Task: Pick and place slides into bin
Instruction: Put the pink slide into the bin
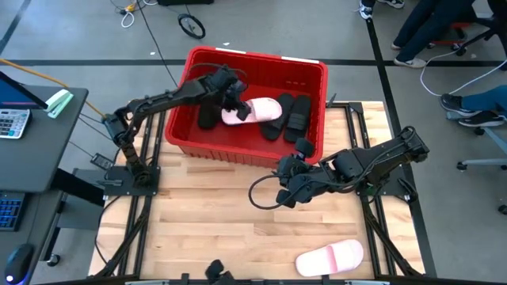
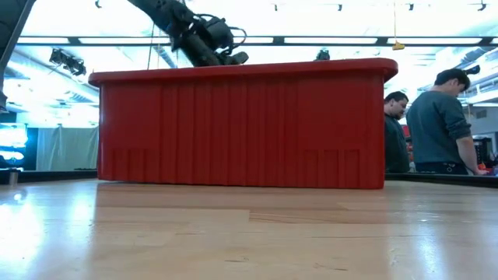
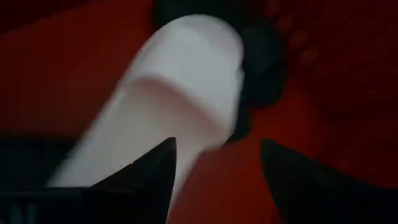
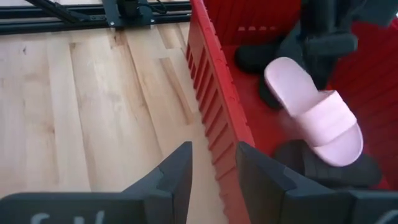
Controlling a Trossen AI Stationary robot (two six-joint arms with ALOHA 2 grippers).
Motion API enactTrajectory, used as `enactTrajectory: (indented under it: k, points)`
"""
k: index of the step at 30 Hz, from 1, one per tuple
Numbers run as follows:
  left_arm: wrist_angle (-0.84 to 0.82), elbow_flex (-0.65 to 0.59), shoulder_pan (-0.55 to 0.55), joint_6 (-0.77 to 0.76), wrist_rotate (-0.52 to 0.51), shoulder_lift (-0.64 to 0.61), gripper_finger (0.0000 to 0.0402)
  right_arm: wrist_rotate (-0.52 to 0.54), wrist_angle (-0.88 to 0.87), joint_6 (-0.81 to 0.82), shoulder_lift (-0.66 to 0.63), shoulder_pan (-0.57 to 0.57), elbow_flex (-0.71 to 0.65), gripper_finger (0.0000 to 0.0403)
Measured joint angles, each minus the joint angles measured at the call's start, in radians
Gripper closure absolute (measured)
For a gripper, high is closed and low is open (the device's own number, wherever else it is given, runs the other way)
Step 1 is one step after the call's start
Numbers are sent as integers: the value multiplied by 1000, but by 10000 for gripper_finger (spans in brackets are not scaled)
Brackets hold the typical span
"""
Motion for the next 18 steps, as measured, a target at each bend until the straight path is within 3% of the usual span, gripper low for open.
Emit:
enactTrajectory:
  k: [3, 6, 11, 18]
  points:
    - [-214, 84, -1, 97, -92, 0, 177, -12, 0, 23, 0, 0, 0, 275]
    - [-312, 129, -1, 137, -148, 0, 185, -13, -1, 60, 0, 2, 0, 275]
    - [-322, 148, -7, 154, -158, -1, 193, -43, -57, 199, 4, 31, 0, 275]
    - [-302, 148, -36, 237, -158, -1, 193, -165, -130, 639, 18, 189, -125, 275]
